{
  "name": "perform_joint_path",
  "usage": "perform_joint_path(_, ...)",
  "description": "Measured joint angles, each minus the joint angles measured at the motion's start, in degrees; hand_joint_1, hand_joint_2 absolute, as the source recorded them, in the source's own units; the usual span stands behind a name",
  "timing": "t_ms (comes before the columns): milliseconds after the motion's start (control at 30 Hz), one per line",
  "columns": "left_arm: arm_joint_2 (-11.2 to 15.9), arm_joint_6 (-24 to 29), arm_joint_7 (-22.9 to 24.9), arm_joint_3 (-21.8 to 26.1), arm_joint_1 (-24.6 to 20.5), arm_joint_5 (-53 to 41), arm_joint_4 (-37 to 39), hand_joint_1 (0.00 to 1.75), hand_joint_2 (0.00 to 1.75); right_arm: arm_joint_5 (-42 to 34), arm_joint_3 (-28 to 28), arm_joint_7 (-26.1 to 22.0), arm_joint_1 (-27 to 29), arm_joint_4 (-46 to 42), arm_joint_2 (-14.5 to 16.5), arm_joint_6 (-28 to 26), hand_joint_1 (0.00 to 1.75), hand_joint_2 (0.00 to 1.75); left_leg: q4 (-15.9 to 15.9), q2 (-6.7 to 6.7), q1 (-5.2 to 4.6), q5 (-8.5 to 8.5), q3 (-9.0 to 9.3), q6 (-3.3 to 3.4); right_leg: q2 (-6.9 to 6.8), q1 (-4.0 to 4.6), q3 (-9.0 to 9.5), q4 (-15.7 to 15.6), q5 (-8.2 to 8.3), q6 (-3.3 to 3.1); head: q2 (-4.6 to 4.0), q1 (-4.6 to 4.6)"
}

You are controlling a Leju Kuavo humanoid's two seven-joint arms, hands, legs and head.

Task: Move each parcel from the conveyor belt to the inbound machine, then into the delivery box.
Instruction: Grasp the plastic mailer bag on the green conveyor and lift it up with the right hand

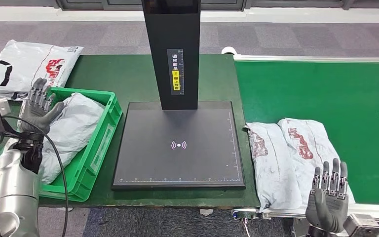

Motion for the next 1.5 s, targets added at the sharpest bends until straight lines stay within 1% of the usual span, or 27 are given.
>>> perform_joint_path(100,-0.89,-0.28,0.43,0.00,1.24,0.85,-0.98,0.00,1.75,0.51,-0.09,0.02,-0.04,0.26,0.00,-0.01,0.00,1.75,0.00,0.03,0.00,0.00,0.00,0.01,0.02,0.00,-0.01,0.00,0.00,0.00,0.00,0.00)
perform_joint_path(267,-1.45,-0.28,0.68,0.00,1.97,1.44,-1.96,0.00,1.75,0.68,-0.11,0.02,-0.05,0.37,0.00,0.00,0.00,1.75,0.00,0.01,0.00,0.00,0.00,0.00,0.00,0.01,-0.01,0.00,0.00,0.00,0.00,0.00)
perform_joint_path(700,-1.88,-0.28,0.71,0.00,2.17,1.52,-2.57,0.00,1.75,0.73,-0.14,0.02,-0.05,0.37,0.00,-0.01,0.00,1.75,0.00,0.00,0.00,0.00,0.00,0.00,0.01,0.02,-0.01,0.00,0.00,0.00,0.00,0.00)
perform_joint_path(1033,-1.94,-0.29,0.77,-0.01,2.31,1.51,-2.68,0.00,1.75,2.47,-0.14,0.23,-0.09,0.40,0.00,-0.73,0.00,1.75,0.00,0.00,0.00,0.00,0.00,0.00,0.01,0.02,-0.01,0.00,0.00,0.00,0.00,0.00)
perform_joint_path(1100,-2.43,-0.08,0.40,-0.22,3.07,0.74,-3.61,0.00,1.75,6.85,-0.14,1.05,-0.42,0.70,-0.07,-2.95,0.00,1.75,0.00,0.03,0.00,0.00,0.01,0.00,0.03,0.02,-0.01,0.00,0.00,0.00,0.00,0.00)
perform_joint_path(1133,-3.04,0.33,-0.06,-0.61,3.85,-0.19,-4.58,0.00,1.75,10.48,-0.14,1.80,-0.85,1.12,-0.20,-4.93,0.00,1.75,0.00,0.05,0.00,0.00,0.02,0.00,0.04,0.00,-0.01,0.00,0.01,0.00,0.00,0.00)
perform_joint_path(1200,-5.07,1.88,-1.40,-2.50,6.26,-3.04,-7.33,0.00,1.75,19.18,-0.14,3.91,-2.81,2.78,-0.88,-9.82,0.00,1.75,0.01,0.07,-0.01,-0.01,0.03,0.01,0.06,-0.05,-0.01,0.00,0.02,0.02,0.00,0.00)
perform_joint_path(1233,-6.42,3.02,-2.28,-4.19,7.80,-4.85,-9.10,0.00,1.75,24.00,-0.12,5.39,-4.39,4.17,-1.55,-12.59,0.00,1.75,0.01,0.07,-0.03,0.00,0.02,0.03,0.07,-0.11,-0.01,-0.01,0.04,0.05,0.00,0.00)
perform_joint_path(1300,-9.52,5.99,-4.22,-8.98,11.52,-9.11,-13.02,0.00,1.75,33.73,0.23,9.40,-8.74,7.74,-3.43,-18.23,0.00,1.75,0.02,0.07,-0.11,0.01,0.02,0.11,0.05,-0.25,0.01,-0.01,0.09,0.16,0.00,0.01)
perform_joint_path(1367,-12.64,9.21,-6.19,-14.89,15.45,-13.25,-16.77,0.00,1.75,43.28,1.16,14.69,-14.08,12.29,-5.86,-23.12,0.00,1.75,0.04,0.07,-0.24,0.03,-0.01,0.25,0.06,-0.39,0.03,-0.02,0.15,0.31,0.00,0.01)
perform_joint_path(1433,-15.14,11.27,-7.84,-21.03,18.95,-15.43,-19.59,0.00,1.75,51.15,2.38,19.89,-19.90,17.53,-8.41,-26.38,0.00,1.75,0.09,0.11,-0.34,0.03,-0.03,0.41,0.11,-0.49,0.00,-0.04,0.23,0.46,0.00,0.00)
perform_joint_path(1500,-17.19,11.88,-9.22,-26.24,21.61,-15.89,-21.30,0.00,1.75,57.39,3.85,24.10,-25.62,23.56,-11.35,-28.53,0.00,1.75,0.14,0.11,-0.37,0.06,-0.12,0.55,0.13,-0.53,0.00,-0.05,0.31,0.59,0.00,0.01)
